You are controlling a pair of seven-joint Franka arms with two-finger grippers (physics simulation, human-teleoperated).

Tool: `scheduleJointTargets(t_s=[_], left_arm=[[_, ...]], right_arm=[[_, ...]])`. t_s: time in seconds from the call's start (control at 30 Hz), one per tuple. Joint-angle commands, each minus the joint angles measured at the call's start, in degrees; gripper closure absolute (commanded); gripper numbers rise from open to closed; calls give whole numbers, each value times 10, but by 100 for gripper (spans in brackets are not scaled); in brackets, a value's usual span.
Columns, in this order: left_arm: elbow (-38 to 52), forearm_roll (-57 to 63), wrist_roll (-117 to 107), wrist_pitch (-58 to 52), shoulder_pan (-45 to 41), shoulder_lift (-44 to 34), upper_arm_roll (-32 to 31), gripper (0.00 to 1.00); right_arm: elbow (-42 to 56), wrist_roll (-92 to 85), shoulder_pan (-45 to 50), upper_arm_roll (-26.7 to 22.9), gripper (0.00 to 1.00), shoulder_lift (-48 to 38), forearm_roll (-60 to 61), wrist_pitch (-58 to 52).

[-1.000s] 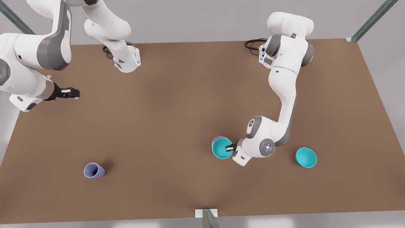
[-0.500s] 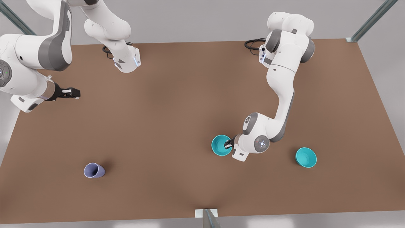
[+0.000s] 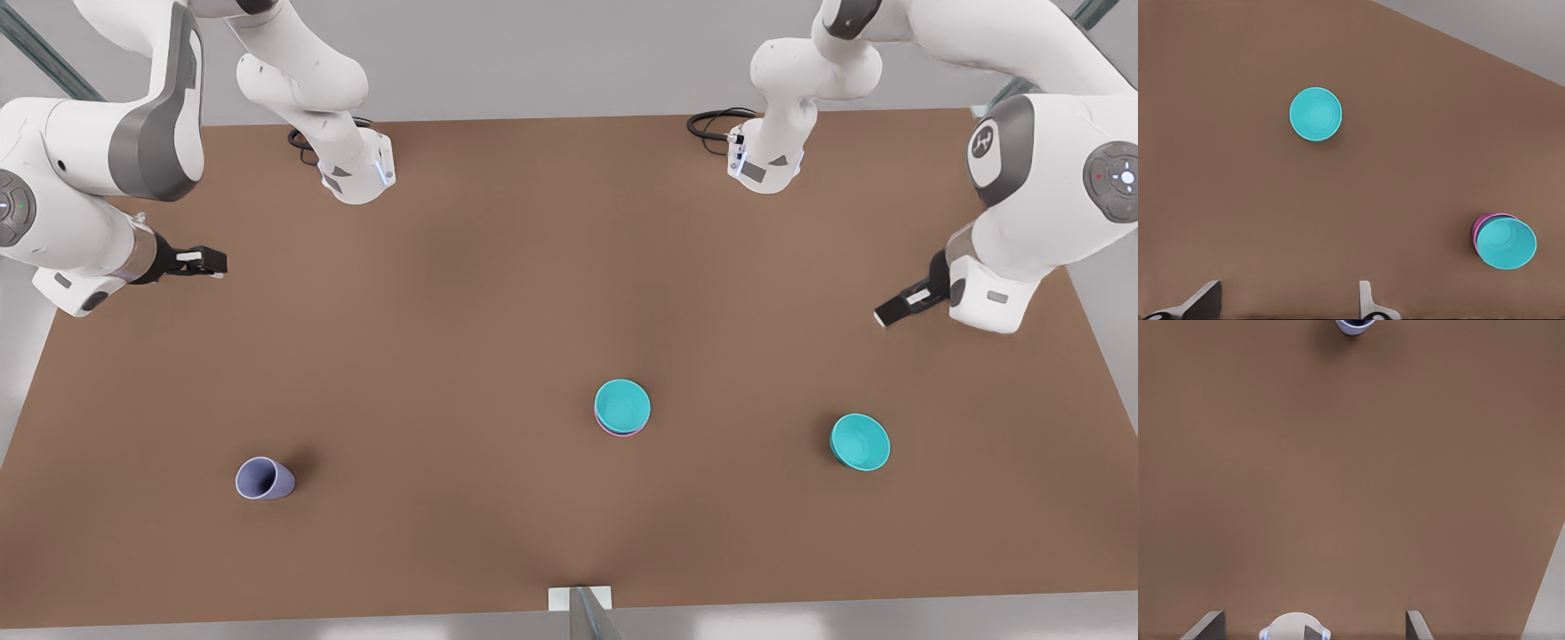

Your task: Stack the blue bowl on the pink bowl

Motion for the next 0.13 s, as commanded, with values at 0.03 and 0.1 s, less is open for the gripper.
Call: scheduleJointTargets(t_s=[0.03, 0.1], left_arm=[[-1, 31, 292, -71, 6, -12, -11, 0], [-1, 31, 292, -71, 5, -13, -11, 0]], right_arm=[[0, 0, 0, 0, 0, -1, 0, 0], [0, 0, 0, 0, 0, -1, 1, 0]])
